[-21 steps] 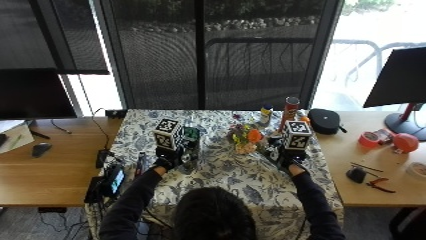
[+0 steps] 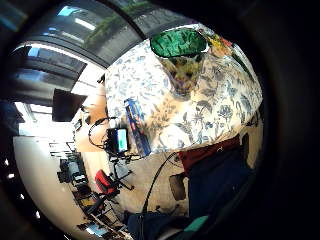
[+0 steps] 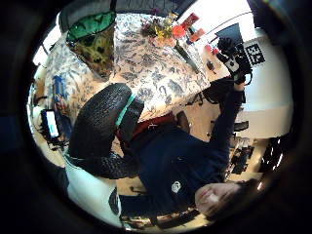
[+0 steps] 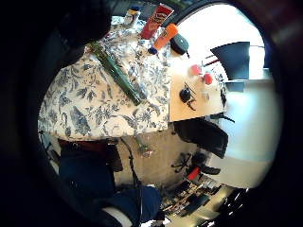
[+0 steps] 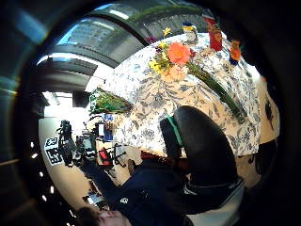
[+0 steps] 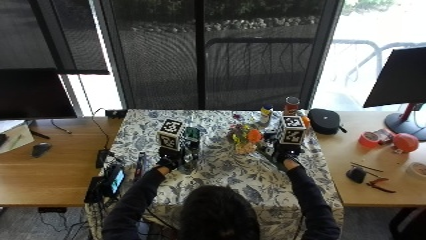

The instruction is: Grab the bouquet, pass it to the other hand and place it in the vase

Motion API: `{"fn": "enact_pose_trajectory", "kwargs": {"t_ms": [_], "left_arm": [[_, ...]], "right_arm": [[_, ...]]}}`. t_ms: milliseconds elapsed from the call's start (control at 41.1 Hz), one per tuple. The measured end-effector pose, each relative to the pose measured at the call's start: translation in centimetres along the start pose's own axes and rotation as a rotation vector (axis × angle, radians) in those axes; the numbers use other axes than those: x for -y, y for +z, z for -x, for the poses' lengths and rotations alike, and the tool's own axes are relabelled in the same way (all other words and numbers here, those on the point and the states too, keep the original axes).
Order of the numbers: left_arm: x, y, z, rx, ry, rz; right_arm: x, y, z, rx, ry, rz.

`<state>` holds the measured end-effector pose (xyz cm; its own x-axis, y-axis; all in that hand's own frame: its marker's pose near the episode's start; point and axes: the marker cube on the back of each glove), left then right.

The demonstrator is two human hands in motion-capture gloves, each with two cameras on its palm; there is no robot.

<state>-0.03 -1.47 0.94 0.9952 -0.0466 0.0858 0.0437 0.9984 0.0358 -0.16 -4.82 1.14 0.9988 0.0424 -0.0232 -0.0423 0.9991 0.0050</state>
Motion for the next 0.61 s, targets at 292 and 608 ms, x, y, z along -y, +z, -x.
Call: {"fn": "enact_pose_trajectory", "kwargs": {"t_ms": [292,608], "left_arm": [[0.2,0.5,-0.6,-0.007,0.008,-0.002],[0.3,1.2,-1.0,0.001,0.024,-0.008]], "right_arm": [[-0.7,-1.5,-0.5,0.022,0.034,0.027],[6.1,5.0,-8.2,0.111,0.302,0.132]]}}
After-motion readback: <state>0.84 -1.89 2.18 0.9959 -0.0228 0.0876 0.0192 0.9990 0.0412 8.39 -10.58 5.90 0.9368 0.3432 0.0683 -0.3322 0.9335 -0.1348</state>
